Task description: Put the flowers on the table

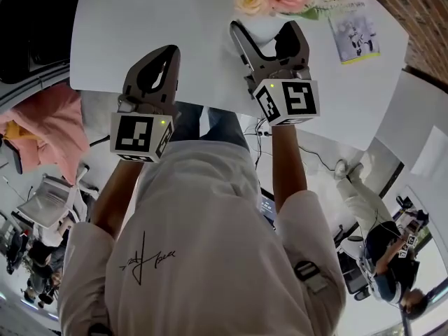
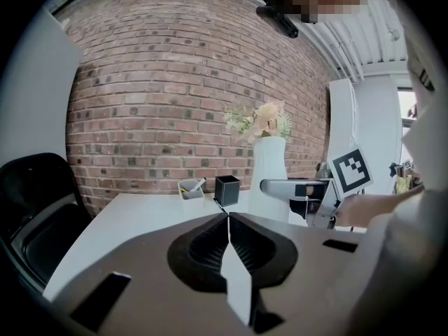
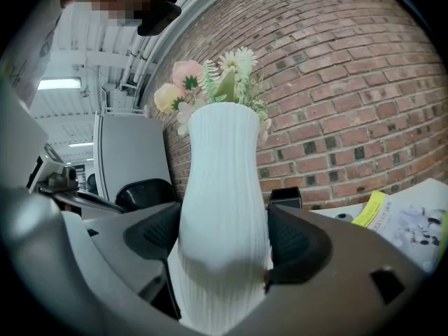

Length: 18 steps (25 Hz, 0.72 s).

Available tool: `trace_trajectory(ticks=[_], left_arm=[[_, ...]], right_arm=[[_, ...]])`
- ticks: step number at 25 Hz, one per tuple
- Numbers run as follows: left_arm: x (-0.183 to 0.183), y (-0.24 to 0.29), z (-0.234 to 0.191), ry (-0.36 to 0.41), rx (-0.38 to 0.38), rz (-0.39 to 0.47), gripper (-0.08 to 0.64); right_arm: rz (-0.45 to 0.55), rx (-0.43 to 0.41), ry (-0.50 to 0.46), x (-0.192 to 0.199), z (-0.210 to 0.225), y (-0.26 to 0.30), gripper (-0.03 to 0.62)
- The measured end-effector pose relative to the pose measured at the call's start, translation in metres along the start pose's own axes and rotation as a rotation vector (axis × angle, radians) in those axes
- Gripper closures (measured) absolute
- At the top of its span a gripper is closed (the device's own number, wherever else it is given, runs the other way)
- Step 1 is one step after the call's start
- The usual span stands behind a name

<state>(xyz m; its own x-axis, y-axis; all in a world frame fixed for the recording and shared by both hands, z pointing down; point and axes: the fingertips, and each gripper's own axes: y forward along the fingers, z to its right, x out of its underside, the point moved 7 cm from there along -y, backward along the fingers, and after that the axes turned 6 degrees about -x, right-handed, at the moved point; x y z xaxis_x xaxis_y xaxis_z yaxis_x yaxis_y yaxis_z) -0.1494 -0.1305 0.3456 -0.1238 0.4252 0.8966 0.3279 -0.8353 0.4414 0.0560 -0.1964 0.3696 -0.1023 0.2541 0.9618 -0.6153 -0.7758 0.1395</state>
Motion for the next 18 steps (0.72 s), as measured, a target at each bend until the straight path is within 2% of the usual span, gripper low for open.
trace_trajectory(ticks=[18], left_arm=[[0.001, 0.031, -0.024, 0.006, 0.014, -0.046, 0.549]], right_arm=[[0.016, -0.033, -0.067, -0.002, 0.015, 0.045, 0.187]])
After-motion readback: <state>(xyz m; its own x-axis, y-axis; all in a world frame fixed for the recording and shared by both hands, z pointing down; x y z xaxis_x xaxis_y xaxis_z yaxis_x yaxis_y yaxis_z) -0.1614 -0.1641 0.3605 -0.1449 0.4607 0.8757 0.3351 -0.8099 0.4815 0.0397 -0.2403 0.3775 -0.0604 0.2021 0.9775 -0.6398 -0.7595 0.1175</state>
